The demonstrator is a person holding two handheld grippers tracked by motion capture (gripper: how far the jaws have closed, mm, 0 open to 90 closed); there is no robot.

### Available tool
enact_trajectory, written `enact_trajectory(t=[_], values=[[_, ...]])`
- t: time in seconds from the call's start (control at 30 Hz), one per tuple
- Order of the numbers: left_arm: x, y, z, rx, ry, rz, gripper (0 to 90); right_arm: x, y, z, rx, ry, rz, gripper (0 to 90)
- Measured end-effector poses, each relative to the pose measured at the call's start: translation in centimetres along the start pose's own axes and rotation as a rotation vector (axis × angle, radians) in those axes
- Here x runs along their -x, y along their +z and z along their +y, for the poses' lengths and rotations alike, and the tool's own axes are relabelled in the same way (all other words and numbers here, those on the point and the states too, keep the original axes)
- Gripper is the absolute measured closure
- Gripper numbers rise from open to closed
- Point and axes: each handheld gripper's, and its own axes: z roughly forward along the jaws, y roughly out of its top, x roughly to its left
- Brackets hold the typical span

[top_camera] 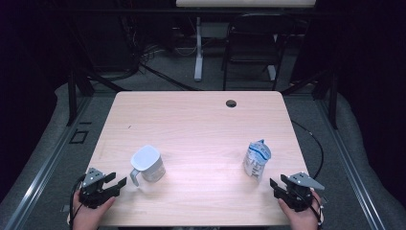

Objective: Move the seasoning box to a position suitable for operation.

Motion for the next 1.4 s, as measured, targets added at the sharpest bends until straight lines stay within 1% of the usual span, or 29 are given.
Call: enact_trajectory(t=[0.03, 0.1, 0.13, 0.23, 0.33, 0.37, 0.4, 0.47, 0.53, 0.57, 0.6, 0.63, 0.7, 0.73, 0.77, 0.8, 0.9, 0.93, 0.97, 1.0, 1.07, 1.13, 1.17, 1.23, 1.3, 1.37, 1.4], values=[[0.0, 0.0, 0.0, -0.004, -0.001, 0.000, 48.1, 0.0, 0.0, 0.1, 0.009, 0.008, 0.008, 52.0], [0.1, -0.3, -0.1, -0.006, 0.004, 0.000, 48.1, -0.1, 0.0, 0.2, 0.008, 0.007, 0.007, 51.7], [0.1, -0.4, -0.1, -0.004, 0.002, 0.002, 48.1, -0.1, -0.1, 0.3, 0.017, 0.008, 0.011, 51.5], [0.3, -0.7, 0.1, 0.017, -0.010, -0.002, 46.8, -0.3, -0.3, 0.3, 0.019, -0.002, 0.014, 51.2], [0.7, -0.9, 0.2, 0.027, -0.001, -0.001, 46.1, -0.4, -0.5, 0.3, 0.021, -0.005, 0.017, 51.1], [0.8, -1.0, 0.2, 0.027, 0.004, -0.003, 46.0, -0.4, -0.6, 0.4, 0.025, 0.000, 0.018, 51.1], [0.9, -1.0, 0.2, 0.028, 0.007, -0.005, 45.4, -0.4, -0.7, 0.4, 0.025, 0.002, 0.017, 51.1], [1.0, -1.1, 0.3, 0.033, 0.001, -0.012, 45.3, -0.4, -0.8, 0.3, 0.030, 0.008, 0.017, 51.0], [1.3, -1.3, 0.5, 0.042, -0.002, -0.020, 45.5, -0.3, -0.9, 0.2, 0.024, 0.006, 0.018, 51.0], [1.5, -1.3, 0.7, 0.056, -0.004, -0.037, 45.9, -0.2, -0.9, 0.1, 0.023, 0.007, 0.019, 51.0], [1.6, -1.4, 0.7, 0.054, 0.002, -0.052, 47.3, -0.1, -0.8, 0.1, 0.025, 0.014, 0.021, 50.9], [1.7, -1.3, 0.7, 0.059, 0.006, -0.055, 47.3, 0.0, -0.8, 0.1, 0.026, 0.018, 0.023, 51.0], [2.2, -1.1, 0.7, 0.044, 0.030, -0.064, 47.3, 0.2, -0.7, 0.2, 0.028, 0.026, 0.022, 50.9], [2.2, -1.1, 0.7, 0.044, 0.030, -0.064, 47.3, 0.2, -0.7, 0.2, 0.028, 0.026, 0.022, 50.9], [2.4, -1.0, 0.7, 0.032, 0.053, -0.063, 47.3, 0.3, -0.7, 0.2, 0.029, 0.030, 0.024, 51.0], [2.8, -1.1, 0.7, 0.030, 0.067, -0.063, 47.3, 0.3, -0.7, 0.3, 0.035, 0.037, 0.026, 50.9], [3.1, -1.3, 0.8, 0.052, 0.062, -0.075, 47.3, 0.2, -0.9, 0.4, 0.041, 0.036, 0.029, 50.7], [3.1, -1.3, 0.8, 0.052, 0.062, -0.075, 47.2, 0.2, -0.9, 0.4, 0.041, 0.036, 0.029, 50.7], [3.2, -1.3, 0.9, 0.058, 0.051, -0.076, 47.2, 0.1, -1.0, 0.4, 0.039, 0.034, 0.026, 50.7], [3.5, -0.9, 1.0, 0.056, 0.045, -0.073, 47.1, -0.2, -1.1, 0.3, 0.042, 0.030, 0.028, 50.6], [3.8, -0.5, 1.2, 0.053, 0.058, -0.064, 47.1, -0.3, -1.0, 0.3, 0.041, 0.028, 0.029, 50.5], [4.0, -0.2, 1.3, 0.052, 0.059, -0.043, 47.6, -0.3, -1.0, 0.3, 0.039, 0.028, 0.028, 50.4], [4.1, -0.1, 1.4, 0.047, 0.063, -0.035, 48.6, -0.2, -1.0, 0.3, 0.037, 0.026, 0.025, 50.4], [4.1, 0.1, 1.5, 0.052, 0.056, -0.020, 50.5, -0.2, -1.1, 0.2, 0.032, 0.025, 0.025, 50.3], [4.0, 0.1, 1.5, 0.047, 0.052, -0.028, 51.8, -0.1, -1.1, 0.1, 0.035, 0.033, 0.025, 50.3], [4.0, 0.2, 1.5, 0.048, 0.052, -0.023, 52.2, -0.1, -1.2, 0.1, 0.034, 0.033, 0.026, 50.2], [4.0, 0.2, 1.6, 0.049, 0.050, -0.011, 52.9, 0.0, -1.3, -0.1, 0.035, 0.040, 0.025, 50.1]])
